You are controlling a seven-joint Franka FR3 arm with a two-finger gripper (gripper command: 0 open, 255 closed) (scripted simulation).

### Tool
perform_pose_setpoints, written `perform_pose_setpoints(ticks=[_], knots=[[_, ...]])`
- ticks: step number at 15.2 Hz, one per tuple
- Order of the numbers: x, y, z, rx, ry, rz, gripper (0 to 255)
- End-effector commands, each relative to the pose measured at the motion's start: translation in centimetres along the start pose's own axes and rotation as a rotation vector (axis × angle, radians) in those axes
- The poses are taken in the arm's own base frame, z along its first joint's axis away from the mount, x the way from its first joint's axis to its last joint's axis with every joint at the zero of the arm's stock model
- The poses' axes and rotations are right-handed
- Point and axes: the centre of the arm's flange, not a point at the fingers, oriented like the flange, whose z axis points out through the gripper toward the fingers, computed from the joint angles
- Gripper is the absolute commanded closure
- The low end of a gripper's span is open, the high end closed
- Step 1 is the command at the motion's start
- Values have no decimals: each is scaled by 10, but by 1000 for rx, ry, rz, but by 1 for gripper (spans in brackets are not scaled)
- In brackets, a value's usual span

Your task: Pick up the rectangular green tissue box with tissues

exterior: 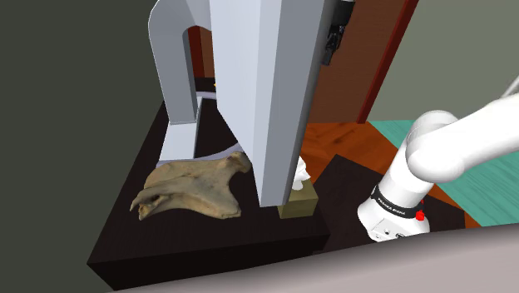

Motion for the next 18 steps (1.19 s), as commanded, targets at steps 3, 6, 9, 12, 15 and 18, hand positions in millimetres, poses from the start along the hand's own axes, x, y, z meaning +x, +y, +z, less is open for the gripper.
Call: perform_pose_setpoints(ticks=[3,6,9,12,15,18], knots=[[10,-2,25,53,-88,38,0],[21,-7,63,132,-220,96,0],[28,-15,102,210,-353,153,0],[30,-25,141,289,-485,210,0],[27,-39,179,368,-617,267,0],[21,-55,215,447,-749,325,0]])
